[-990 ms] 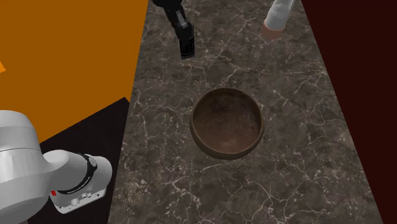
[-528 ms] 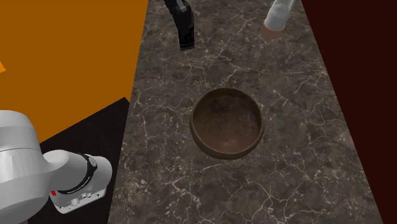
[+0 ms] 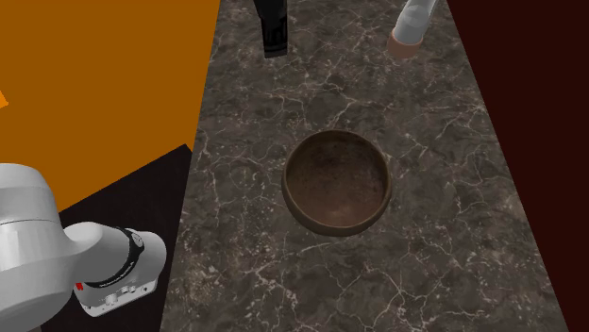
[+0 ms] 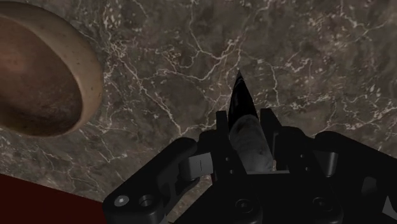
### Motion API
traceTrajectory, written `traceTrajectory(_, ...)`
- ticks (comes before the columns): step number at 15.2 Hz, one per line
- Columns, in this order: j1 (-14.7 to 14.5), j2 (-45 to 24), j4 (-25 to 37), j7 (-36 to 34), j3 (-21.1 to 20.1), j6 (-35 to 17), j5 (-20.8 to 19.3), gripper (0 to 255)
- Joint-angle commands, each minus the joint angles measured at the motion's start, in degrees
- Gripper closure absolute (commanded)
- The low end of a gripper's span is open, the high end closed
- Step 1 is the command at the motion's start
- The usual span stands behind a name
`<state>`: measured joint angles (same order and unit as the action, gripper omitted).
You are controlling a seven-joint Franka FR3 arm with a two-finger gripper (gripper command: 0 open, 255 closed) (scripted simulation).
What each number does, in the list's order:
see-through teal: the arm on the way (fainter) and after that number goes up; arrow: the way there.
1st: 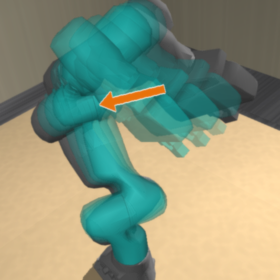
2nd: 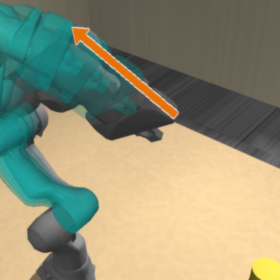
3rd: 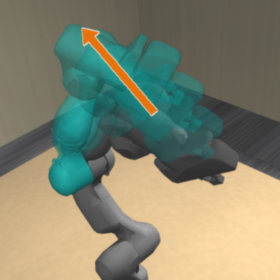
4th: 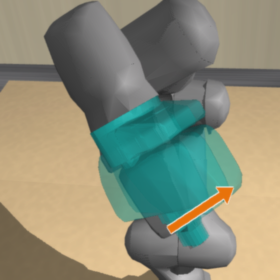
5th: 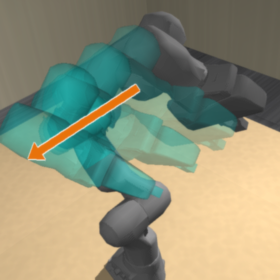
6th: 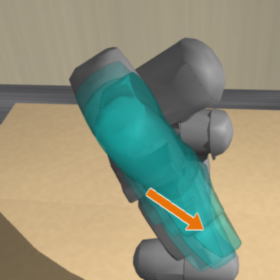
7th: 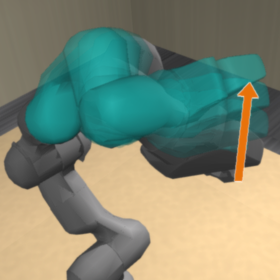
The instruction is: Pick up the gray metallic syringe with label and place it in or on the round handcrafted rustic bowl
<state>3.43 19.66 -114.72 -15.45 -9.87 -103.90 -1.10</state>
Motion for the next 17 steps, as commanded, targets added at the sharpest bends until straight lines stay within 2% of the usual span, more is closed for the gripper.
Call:
traceTrajectory(1, 0.04, -0.06, 1.7, 0.14, 0.07, 1.66, -0.01, 255)
traceTrajectory(12, 0.24, -2.35, 12.52, 0.37, 0.03, 10.21, -0.33, 255)
traceTrajectory(17, 1.98, 0.16, 10.37, 6.09, 4.04, 10.33, -0.41, 255)
